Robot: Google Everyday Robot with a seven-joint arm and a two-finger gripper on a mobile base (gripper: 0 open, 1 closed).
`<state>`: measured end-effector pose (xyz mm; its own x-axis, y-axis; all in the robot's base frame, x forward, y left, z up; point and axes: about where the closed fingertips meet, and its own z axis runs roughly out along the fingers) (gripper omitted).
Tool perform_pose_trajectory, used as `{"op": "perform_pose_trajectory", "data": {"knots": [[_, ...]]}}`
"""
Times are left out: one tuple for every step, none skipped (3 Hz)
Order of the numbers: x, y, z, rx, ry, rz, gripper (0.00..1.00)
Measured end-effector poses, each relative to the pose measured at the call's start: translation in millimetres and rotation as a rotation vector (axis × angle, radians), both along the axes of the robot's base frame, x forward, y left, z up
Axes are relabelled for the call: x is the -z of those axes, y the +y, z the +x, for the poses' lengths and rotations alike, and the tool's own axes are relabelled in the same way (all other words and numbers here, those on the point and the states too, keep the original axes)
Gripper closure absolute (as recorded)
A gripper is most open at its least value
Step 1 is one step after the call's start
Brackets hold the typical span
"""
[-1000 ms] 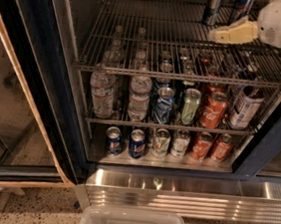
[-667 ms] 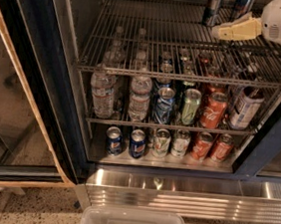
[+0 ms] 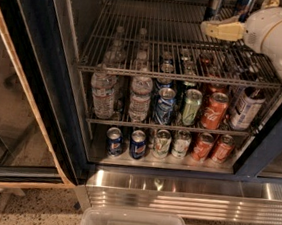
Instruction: Pick redbull can from top shelf of fridge
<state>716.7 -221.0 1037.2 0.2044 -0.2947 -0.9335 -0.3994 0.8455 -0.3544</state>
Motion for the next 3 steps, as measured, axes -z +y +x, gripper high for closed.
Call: {"op": "perform_pose_trajectory", "data": {"knots": [[3.2,10.5,17.5,0.066,-0.045,0.123,0.00],[-20.5,33.7,20.3,0.080,-0.079,0.190,0.00],[-20.5,33.7,20.3,0.080,-0.079,0.190,0.00]]}}
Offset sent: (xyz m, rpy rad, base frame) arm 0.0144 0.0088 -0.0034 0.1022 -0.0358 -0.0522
